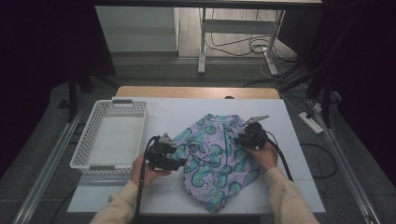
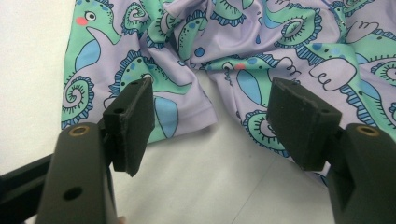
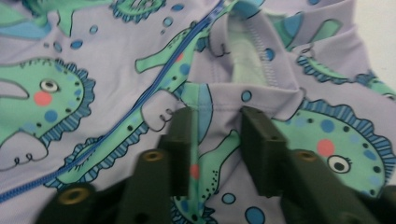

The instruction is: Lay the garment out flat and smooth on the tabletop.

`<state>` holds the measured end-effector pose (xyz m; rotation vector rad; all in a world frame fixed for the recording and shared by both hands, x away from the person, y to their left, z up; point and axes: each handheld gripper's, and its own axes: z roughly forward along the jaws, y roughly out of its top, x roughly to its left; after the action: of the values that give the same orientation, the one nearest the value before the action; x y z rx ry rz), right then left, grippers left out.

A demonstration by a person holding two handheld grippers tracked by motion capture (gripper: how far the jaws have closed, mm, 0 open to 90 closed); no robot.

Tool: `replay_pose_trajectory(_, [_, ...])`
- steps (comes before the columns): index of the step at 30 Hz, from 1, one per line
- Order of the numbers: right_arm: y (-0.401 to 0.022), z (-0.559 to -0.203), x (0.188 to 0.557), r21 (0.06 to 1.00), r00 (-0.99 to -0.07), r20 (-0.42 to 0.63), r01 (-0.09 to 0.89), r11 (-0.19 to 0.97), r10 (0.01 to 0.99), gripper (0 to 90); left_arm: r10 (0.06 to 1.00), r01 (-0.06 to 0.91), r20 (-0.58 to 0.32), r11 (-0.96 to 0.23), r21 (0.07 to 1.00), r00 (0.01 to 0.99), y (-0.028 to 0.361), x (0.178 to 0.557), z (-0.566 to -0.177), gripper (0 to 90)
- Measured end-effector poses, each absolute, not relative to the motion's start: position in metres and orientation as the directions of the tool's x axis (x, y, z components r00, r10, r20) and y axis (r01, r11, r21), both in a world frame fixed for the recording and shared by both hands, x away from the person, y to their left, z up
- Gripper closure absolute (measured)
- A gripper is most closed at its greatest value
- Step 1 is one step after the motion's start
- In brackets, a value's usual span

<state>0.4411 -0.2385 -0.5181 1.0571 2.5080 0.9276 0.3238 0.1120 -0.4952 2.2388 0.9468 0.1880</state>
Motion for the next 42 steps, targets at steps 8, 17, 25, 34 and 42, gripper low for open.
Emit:
replay_pose_trajectory(8, [-0.235, -0.510, 0.432, 0.667, -0.716, -0.070, 0.485, 0.566, 0.695, 86.5, 0.679, 0.577, -0.123, -0.497, 0.648, 0.724, 0.113, 0.323, -0.494, 32.7])
replay_pose_trajectory(17, [-0.267, -0.487, 0.414, 0.727, -0.649, -0.130, 0.452, 0.518, 0.749, 87.0, 0.680, 0.576, -0.124, -0.494, 0.652, 0.723, 0.113, 0.324, -0.494, 32.7])
replay_pose_trajectory(25, [-0.316, -0.480, 0.395, 0.774, -0.491, -0.165, 0.474, 0.421, 0.856, 86.7, 0.672, 0.569, -0.124, -0.499, 0.654, 0.730, 0.109, 0.325, -0.493, 32.7])
replay_pose_trajectory(34, [-0.352, -0.495, 0.387, 0.756, -0.385, -0.134, 0.556, 0.346, 0.913, 85.7, 0.659, 0.559, -0.120, -0.510, 0.654, 0.742, 0.103, 0.327, -0.492, 32.7])
replay_pose_trajectory(42, [-0.372, -0.508, 0.389, 0.723, -0.317, -0.051, 0.643, 0.254, 0.947, 85.9, 0.656, 0.558, -0.121, -0.513, 0.652, 0.745, 0.101, 0.328, -0.493, 32.7])
